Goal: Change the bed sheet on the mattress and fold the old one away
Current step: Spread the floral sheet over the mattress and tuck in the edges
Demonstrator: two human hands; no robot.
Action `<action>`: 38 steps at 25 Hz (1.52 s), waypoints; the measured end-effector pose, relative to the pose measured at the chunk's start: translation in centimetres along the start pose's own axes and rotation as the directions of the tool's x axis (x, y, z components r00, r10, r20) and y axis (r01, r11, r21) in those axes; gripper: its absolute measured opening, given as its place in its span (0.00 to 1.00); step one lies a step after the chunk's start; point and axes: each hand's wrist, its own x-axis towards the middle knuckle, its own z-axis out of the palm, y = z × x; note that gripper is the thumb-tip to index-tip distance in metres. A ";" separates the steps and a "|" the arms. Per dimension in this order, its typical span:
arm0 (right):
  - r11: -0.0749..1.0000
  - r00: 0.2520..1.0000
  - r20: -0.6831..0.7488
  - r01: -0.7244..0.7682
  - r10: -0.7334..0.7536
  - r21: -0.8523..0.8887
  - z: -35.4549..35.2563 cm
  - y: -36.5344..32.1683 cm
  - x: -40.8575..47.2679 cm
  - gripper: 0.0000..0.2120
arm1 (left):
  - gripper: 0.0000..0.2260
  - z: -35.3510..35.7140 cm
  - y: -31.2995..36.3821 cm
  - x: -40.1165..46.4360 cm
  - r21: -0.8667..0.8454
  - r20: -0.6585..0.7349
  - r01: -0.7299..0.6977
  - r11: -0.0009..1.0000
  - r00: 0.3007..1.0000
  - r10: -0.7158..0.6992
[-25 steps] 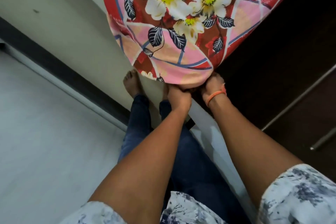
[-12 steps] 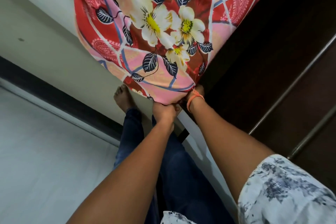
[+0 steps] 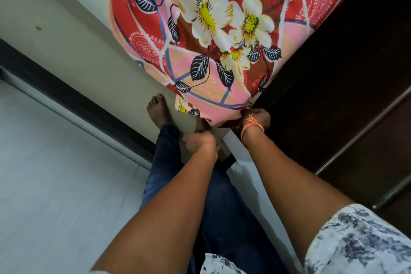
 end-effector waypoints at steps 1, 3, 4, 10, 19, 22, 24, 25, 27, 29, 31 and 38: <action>0.996 0.998 0.037 -0.052 0.050 0.067 0.1 0.2 0.2 0.08 | 0.10 -0.1 0.2 -0.4 -0.116 0.021 0.065 0.991 0.998 -0.063; 0.927 0.979 0.127 -0.195 0.162 0.321 -0.4 -0.3 -0.8 0.08 | 0.12 -0.5 0.7 -2.5 -0.248 0.104 0.093 0.964 0.992 -0.069; 0.866 0.970 0.140 -0.241 0.199 0.438 -0.9 -0.5 -1.6 0.09 | 0.13 -0.8 0.8 -3.4 -0.321 0.186 0.118 0.940 0.981 -0.060; 0.718 0.880 0.464 -0.389 0.103 0.577 0.0 -2.2 -4.9 0.16 | 0.20 0.7 4.2 -5.9 -0.603 0.565 0.409 0.685 0.825 0.005; 0.606 0.747 0.661 -0.493 -0.074 0.625 1.2 -3.2 -1.9 0.21 | 0.18 0.3 5.6 -1.4 -0.538 0.520 0.331 0.775 0.854 -0.004; 0.588 0.753 0.649 -0.477 -0.109 0.653 1.5 -2.1 -2.4 0.25 | 0.17 0.5 4.6 -1.5 -0.574 0.534 0.347 0.742 0.845 0.018; 0.575 0.763 0.634 -0.464 -0.128 0.674 1.8 -2.1 -2.3 0.21 | 0.18 0.9 4.6 -1.6 -0.593 0.543 0.332 0.733 0.838 0.060; 0.559 0.767 0.627 -0.464 -0.133 0.687 1.9 -2.2 -2.0 0.17 | 0.18 1.3 5.0 -1.5 -0.601 0.546 0.328 0.729 0.835 0.074; 0.524 0.780 0.611 -0.467 -0.134 0.712 2.1 -2.2 -1.5 0.17 | 0.19 1.9 5.7 -1.6 -0.610 0.545 0.324 0.723 0.834 0.085; 0.513 0.776 0.618 -0.483 -0.124 0.709 2.3 -1.7 -1.3 0.17 | 0.19 2.1 5.8 -1.6 -0.620 0.549 0.336 0.709 0.831 0.086; 0.517 0.768 0.635 -0.511 -0.084 0.687 2.6 -1.3 -1.5 0.17 | 0.18 2.2 5.5 -1.2 -0.624 0.560 0.340 0.704 0.823 0.099; 0.665 0.805 0.591 -0.474 0.060 0.578 2.4 -1.6 -1.4 0.15 | 0.18 2.0 4.7 -1.3 -0.598 0.629 0.433 0.675 0.775 0.060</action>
